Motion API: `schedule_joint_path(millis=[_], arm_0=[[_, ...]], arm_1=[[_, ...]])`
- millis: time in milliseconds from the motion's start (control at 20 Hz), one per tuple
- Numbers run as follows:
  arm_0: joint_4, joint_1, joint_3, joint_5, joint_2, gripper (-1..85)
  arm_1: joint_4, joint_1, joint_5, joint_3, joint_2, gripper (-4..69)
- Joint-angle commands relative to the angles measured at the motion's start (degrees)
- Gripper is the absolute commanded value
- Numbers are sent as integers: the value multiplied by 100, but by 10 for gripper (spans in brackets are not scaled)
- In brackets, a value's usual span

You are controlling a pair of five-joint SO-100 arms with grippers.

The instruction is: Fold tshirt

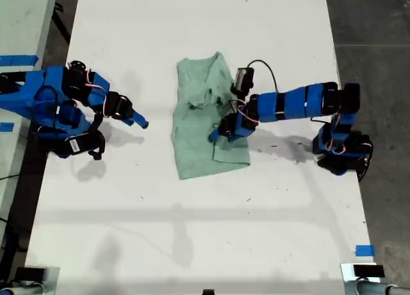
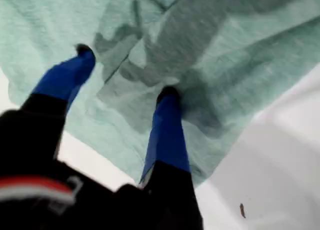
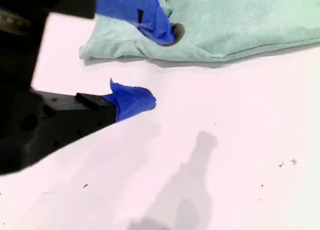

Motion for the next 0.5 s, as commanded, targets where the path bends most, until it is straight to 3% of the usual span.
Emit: schedule_joint_path(millis=[0,300,450], arm_0=[[-35,97,-141,-70,70,150],[-79,97,-149,-97,26,149],[-88,105,-176,-105,-9,149]], arm_1=[[501,-123,-88,-686,-536,414],[2953,-466,-158,-2944,-211,419],[3577,-562,-308,-3173,756,414]])
